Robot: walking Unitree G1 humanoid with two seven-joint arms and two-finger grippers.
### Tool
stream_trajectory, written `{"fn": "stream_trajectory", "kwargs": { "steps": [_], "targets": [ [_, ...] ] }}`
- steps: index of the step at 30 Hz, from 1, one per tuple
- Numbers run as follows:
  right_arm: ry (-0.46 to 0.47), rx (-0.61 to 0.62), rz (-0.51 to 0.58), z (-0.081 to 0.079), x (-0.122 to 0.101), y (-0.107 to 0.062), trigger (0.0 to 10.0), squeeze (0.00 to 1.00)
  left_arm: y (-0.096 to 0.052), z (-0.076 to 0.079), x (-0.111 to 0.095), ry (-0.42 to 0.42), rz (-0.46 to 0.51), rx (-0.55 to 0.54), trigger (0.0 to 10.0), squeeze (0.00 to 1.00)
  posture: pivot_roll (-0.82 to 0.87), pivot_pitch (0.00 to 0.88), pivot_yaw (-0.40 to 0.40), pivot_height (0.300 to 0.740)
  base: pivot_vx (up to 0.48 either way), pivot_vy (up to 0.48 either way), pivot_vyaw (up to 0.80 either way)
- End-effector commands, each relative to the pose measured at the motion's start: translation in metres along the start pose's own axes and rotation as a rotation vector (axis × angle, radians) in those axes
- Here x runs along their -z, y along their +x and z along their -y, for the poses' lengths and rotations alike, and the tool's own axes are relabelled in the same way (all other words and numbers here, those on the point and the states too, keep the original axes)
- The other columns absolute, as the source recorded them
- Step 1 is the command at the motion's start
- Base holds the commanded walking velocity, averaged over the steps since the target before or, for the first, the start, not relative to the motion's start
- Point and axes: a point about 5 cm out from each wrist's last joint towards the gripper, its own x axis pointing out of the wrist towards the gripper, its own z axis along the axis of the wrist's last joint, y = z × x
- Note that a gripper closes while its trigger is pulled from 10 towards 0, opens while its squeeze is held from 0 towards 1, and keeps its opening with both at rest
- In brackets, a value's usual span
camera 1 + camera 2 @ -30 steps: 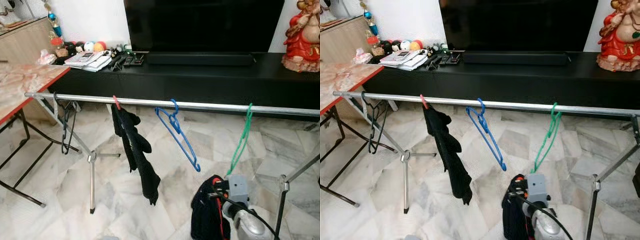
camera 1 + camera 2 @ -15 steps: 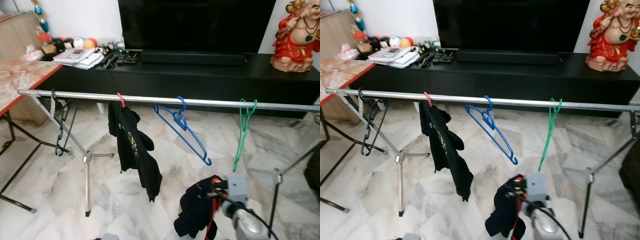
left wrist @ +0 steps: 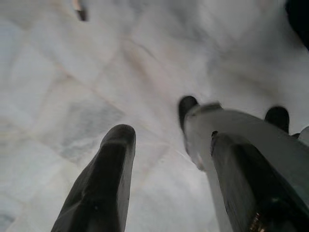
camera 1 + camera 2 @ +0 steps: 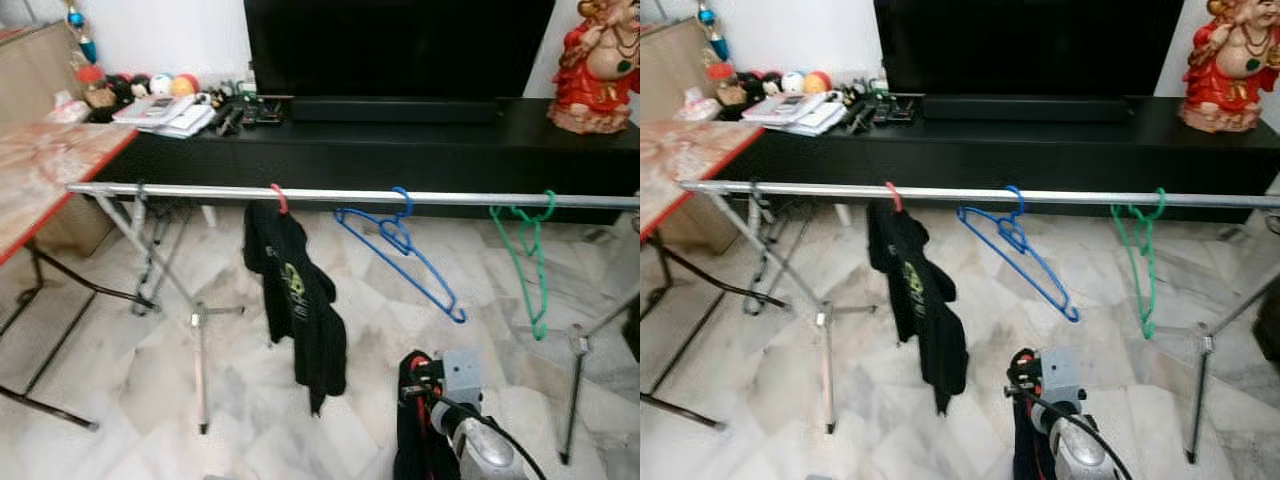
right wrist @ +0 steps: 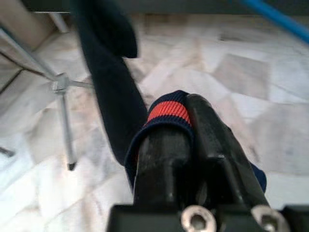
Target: Hang hanger
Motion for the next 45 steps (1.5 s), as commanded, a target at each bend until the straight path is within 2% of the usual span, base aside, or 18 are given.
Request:
{"fn": "stream_trajectory", "kwargs": {
  "steps": [1, 6, 14, 31, 35, 40, 41, 42, 43, 44, 45],
  "targets": [
    [-0.008, 0.005, 0.005, 0.003, 0.000, -0.002, 10.0, 0.00, -0.001, 0.002, 0.010, -0.003, -0.038, 0.007, 10.0, 0.00, 0.04, 0.082, 0.066, 0.740, 0.000, 0.289, 0.00],
    [-0.005, -0.001, -0.006, 0.001, 0.003, -0.001, 10.0, 0.00, -0.002, 0.002, 0.010, -0.004, -0.038, 0.005, 10.0, 0.00, 0.04, 0.086, 0.065, 0.740, 0.000, 0.289, 0.00],
    [0.014, 0.050, -0.082, 0.007, 0.023, -0.004, 10.0, 0.00, -0.002, 0.002, 0.010, -0.007, -0.039, 0.002, 10.0, 0.00, 0.05, 0.093, 0.066, 0.740, 0.000, 0.289, 0.00],
    [0.011, 0.059, -0.076, 0.008, 0.024, 0.001, 10.0, 0.00, -0.002, 0.000, 0.009, -0.005, -0.025, -0.023, 10.0, 0.00, 0.06, 0.097, 0.068, 0.740, 0.000, 0.284, 0.00],
    [0.012, 0.060, -0.078, 0.009, 0.025, 0.001, 10.0, 0.00, -0.002, -0.001, 0.008, -0.049, 0.000, -0.063, 10.0, 0.00, 0.06, 0.099, 0.065, 0.740, 0.000, 0.000, 0.00],
    [0.008, 0.060, -0.081, 0.009, 0.026, 0.000, 10.0, 0.00, -0.002, -0.001, 0.005, 0.000, 0.035, -0.065, 10.0, 0.00, 0.06, 0.099, 0.068, 0.740, 0.000, 0.000, 0.00],
    [0.009, 0.061, -0.081, 0.009, 0.026, 0.000, 10.0, 0.00, -0.002, -0.001, 0.003, 0.017, 0.055, -0.065, 10.0, 0.00, 0.06, 0.100, 0.067, 0.740, 0.000, 0.000, 0.00],
    [0.010, 0.061, -0.080, 0.009, 0.027, 0.000, 10.0, 0.00, -0.002, -0.009, -0.006, 0.027, 0.087, -0.072, 10.0, 0.00, 0.06, 0.100, 0.067, 0.740, 0.000, 0.000, 0.00],
    [0.007, 0.060, -0.082, 0.009, 0.027, 0.000, 10.0, 0.00, -0.003, -0.030, -0.034, 0.047, 0.193, -0.097, 10.0, 0.00, 0.06, 0.100, 0.065, 0.740, 0.000, 0.000, 0.00],
    [0.007, 0.060, -0.082, 0.009, 0.027, 0.000, 10.0, 0.00, -0.003, -0.030, -0.034, 0.047, 0.193, -0.097, 10.0, 0.00, 0.06, 0.100, 0.065, 0.740, 0.000, 0.000, 0.00],
    [0.003, 0.059, -0.085, 0.009, 0.028, 0.000, 10.0, 0.00, -0.005, -0.041, -0.054, 0.054, 0.274, -0.112, 10.0, 0.00, 0.06, 0.100, 0.065, 0.740, 0.000, 0.000, 0.00]
  ]
}}
